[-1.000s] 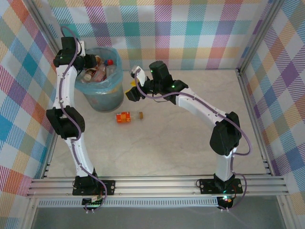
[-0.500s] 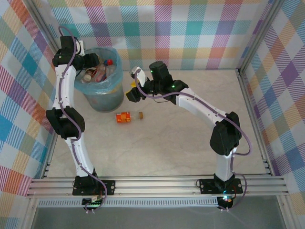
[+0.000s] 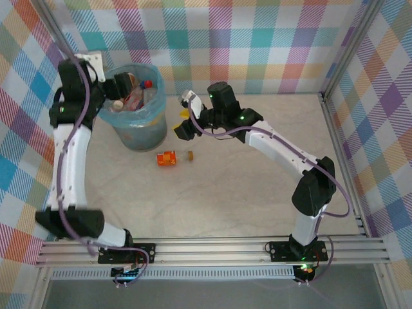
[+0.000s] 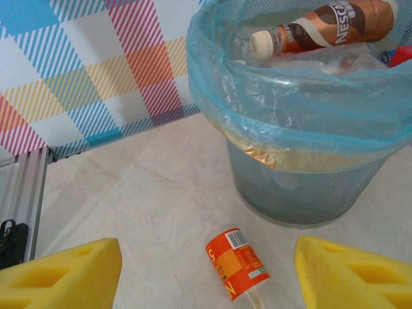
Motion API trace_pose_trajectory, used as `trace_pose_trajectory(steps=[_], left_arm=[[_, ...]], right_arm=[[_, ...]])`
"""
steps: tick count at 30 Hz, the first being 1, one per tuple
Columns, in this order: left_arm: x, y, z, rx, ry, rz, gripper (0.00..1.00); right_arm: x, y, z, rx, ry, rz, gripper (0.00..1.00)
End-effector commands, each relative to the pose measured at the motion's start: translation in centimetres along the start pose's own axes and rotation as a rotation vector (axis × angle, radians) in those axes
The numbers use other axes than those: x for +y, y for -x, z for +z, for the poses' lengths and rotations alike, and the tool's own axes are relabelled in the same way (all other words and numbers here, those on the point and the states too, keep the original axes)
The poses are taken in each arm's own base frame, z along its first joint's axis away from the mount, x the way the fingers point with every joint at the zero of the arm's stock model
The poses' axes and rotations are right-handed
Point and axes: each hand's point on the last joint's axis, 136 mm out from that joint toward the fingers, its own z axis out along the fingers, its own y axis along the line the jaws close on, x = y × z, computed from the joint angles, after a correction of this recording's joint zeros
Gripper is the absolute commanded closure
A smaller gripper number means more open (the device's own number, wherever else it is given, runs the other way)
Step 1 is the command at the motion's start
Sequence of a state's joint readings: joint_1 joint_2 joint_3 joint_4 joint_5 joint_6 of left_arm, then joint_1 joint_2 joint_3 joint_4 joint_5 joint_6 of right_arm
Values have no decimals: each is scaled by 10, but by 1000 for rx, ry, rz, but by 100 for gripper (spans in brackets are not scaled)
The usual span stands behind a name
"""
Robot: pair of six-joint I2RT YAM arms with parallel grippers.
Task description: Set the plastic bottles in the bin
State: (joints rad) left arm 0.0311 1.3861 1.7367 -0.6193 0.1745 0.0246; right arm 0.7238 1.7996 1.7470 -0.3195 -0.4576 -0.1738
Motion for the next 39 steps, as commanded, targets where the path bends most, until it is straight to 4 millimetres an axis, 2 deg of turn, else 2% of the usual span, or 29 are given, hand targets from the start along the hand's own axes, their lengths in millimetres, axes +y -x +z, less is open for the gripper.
trace_pose_trajectory(steps=[1,5,8,11,16,21,24,29,35,39], left_arm=[[-30,-1,-22,-117,-113,100,20],[-55,-39,-55,-88,-230,140,20],[-66,-71,-76,-48,-292,164,20],[-69,-103,-90,13,-316,154,19],[-62,-148,-99,101,-294,77,19],[-59,-182,-101,137,-292,-3,19],[-56,-200,-100,165,-283,-32,19],[-41,-226,-94,225,-203,-91,19],[-16,-259,-74,296,-63,-208,18],[-10,-276,-65,354,-28,-243,18]], right_arm=[[13,-1,-12,9,34,-26,29],[19,-13,-18,30,40,-33,27],[24,-27,-21,46,49,-51,27],[26,-38,-22,62,49,-53,27],[22,-60,-19,113,29,-43,25],[13,-92,-9,179,6,-43,23],[3,-117,1,234,-28,-22,22],[-10,-154,22,310,-33,-3,23],[-26,-182,53,348,-13,-43,28],[-36,-196,71,374,6,-107,30]])
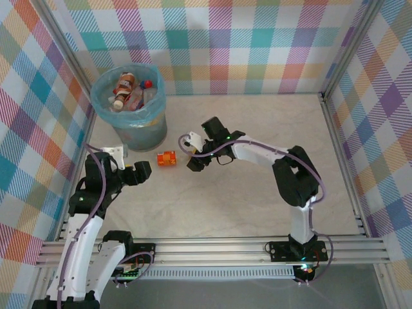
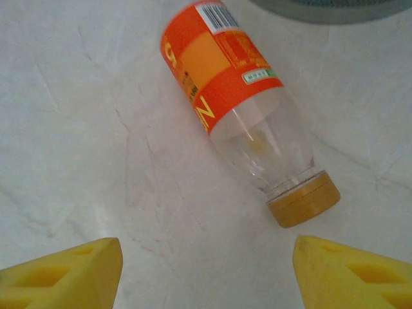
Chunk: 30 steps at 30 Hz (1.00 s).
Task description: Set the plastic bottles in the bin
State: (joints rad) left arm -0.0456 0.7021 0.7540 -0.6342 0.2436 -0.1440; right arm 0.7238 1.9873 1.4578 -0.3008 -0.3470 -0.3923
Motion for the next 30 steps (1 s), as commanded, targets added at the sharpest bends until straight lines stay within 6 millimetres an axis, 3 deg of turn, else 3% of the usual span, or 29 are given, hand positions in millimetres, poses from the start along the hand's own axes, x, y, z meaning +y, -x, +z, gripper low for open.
trace_pose_trajectory(steps=[1,9,14,30], left_arm=[[10,-7,10,28,47,-58,18],[17,-22,15,78,66,-58,18],[19,-20,15,67,79,-48,18],[23,-20,14,64,100,-47,17]], right_arm=[[-10,14,11,-28,-12,-130,30],[-32,0,41,54,-40,-245,30],[-32,-7,55,82,1,-279,32],[-38,-2,79,60,32,-227,36]])
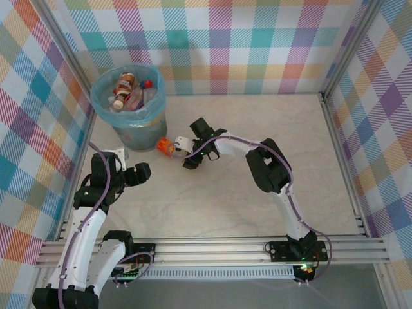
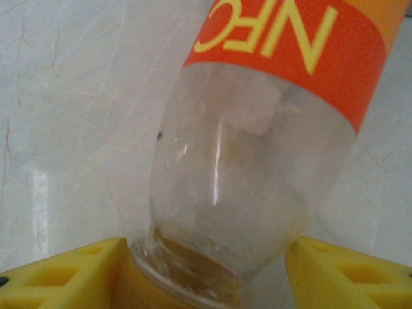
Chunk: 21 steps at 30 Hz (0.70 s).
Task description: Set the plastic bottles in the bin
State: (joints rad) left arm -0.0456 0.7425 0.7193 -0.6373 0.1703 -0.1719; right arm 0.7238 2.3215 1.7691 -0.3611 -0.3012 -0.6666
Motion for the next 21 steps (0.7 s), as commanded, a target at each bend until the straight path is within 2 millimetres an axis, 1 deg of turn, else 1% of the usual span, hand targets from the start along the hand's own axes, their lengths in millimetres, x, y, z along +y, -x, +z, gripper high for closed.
trace_pose_trajectory(steps=[1,6,12,16,18,21], left_arm=[[2,-5,1,12,10,-5,17],[2,-6,1,14,11,-5,17],[3,-7,1,16,14,-9,17],[3,-5,-1,8,13,-12,17],[2,-3,-2,-1,12,-12,17],[-1,1,-5,-13,1,-18,17]], right_arm=[[2,12,1,-36,31,18,36],[-1,12,5,-23,8,33,35],[-5,10,3,-3,-19,57,49],[-4,13,-6,3,-28,83,60],[-2,15,-15,-4,-31,96,66],[6,18,-31,-18,-34,108,71]])
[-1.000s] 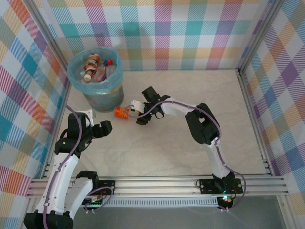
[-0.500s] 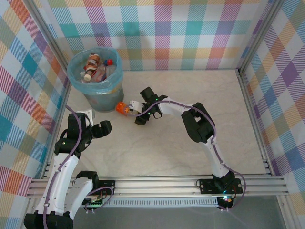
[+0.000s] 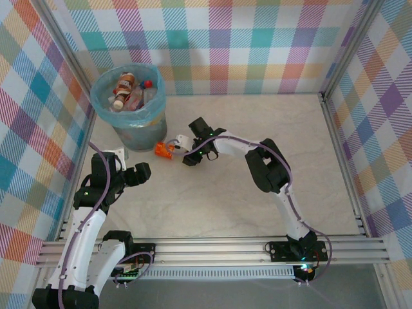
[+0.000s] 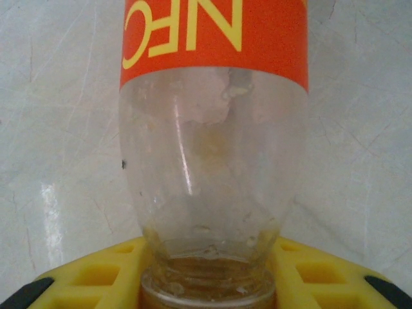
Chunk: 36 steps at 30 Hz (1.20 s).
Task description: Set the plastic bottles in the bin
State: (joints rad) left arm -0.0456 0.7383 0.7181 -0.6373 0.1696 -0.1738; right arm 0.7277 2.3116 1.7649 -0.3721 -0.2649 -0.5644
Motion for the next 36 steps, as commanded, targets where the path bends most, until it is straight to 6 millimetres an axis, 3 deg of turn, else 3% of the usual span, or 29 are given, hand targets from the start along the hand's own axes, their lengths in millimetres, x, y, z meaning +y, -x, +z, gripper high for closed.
trace_pose_trajectory(steps=[1,6,10,15,21,24,29,36], left_arm=[[-3,2,-5,-11,-10,-19,17],[-30,22,-17,-58,-134,-60,17],[-64,50,-30,-121,-312,-135,16],[-96,79,-43,-166,-466,-201,13],[-151,93,-60,-174,-622,-99,11],[-174,96,-67,-178,-676,-55,11],[-183,102,-66,-206,-677,-48,16],[-201,102,-59,-167,-716,-38,24]], right_arm=[[12,19,-35,-47,-9,11,71],[32,14,-74,-97,-26,46,73],[58,17,-113,-195,-9,91,73],[86,32,-161,-342,34,131,73],[108,54,-207,-492,79,135,72],[116,64,-226,-564,88,105,72],[129,76,-250,-648,117,78,71],[140,76,-256,-690,171,101,70]])
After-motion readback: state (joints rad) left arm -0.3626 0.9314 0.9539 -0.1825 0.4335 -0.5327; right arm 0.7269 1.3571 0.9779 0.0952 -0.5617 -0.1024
